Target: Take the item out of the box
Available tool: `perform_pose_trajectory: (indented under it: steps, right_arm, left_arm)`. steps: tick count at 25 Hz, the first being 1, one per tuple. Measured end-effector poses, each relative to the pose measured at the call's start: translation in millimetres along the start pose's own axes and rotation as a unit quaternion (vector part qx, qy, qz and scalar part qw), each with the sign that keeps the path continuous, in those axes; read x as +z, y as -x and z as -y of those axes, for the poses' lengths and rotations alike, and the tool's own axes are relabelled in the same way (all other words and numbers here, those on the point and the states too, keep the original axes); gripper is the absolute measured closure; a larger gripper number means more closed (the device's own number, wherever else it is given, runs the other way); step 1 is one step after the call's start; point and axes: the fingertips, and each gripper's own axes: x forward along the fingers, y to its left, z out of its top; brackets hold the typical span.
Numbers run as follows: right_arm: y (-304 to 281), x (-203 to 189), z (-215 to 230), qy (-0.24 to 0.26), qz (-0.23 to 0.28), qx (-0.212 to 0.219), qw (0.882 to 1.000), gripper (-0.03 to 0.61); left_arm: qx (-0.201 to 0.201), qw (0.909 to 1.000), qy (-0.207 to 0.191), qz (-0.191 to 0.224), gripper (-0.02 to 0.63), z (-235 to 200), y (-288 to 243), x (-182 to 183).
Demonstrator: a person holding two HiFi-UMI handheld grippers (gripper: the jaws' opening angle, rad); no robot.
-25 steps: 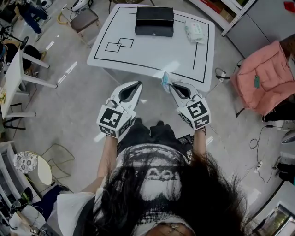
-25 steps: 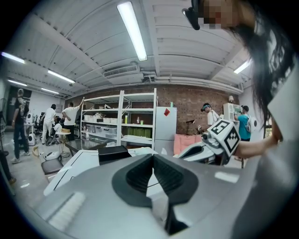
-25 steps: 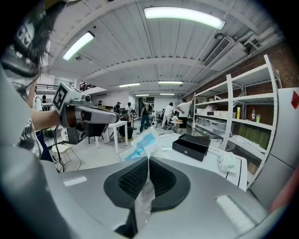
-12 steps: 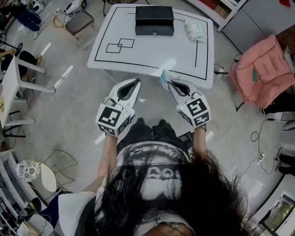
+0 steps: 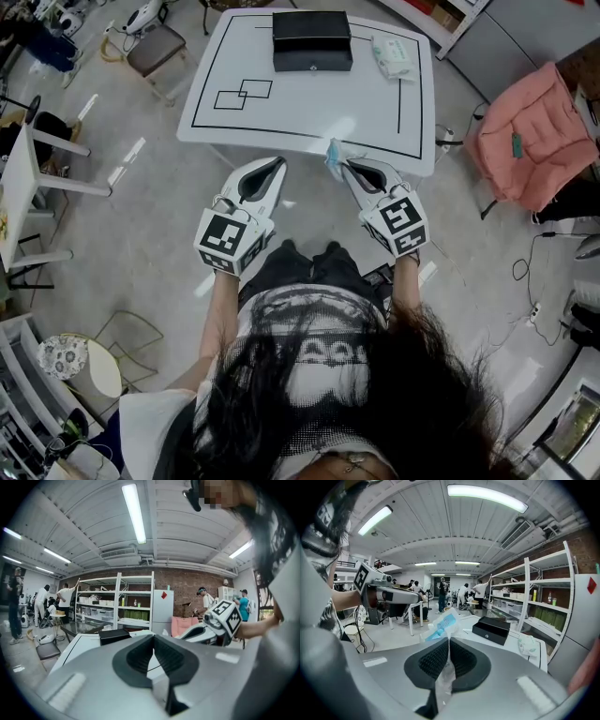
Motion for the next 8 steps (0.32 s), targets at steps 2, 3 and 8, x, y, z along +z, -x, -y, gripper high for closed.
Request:
perform_pose_trajectory:
  steps: [2, 3, 8]
  right_arm:
    - [0.1, 0.7, -1.6, 0.0, 0.0, -0.002, 1.0, 0.568]
    - [0.0, 1.0, -2.6, 0.0, 0.0, -0.003, 1.0, 0.568]
    - [-1.5, 3.3, -8.6, -0.001, 0.003, -0.006, 1.0, 0.568]
  left_arm:
    - [-0.003, 1.0, -0.001, 0.002, 0.614, -0.3, 1.2, 1.0]
    - [-0.004, 1.0, -0.001, 0.002, 0.614, -0.5, 2.0, 1.2]
    - [-0.008, 1.0, -0.003, 0.004, 0.614, -2.1, 6.6, 0.8]
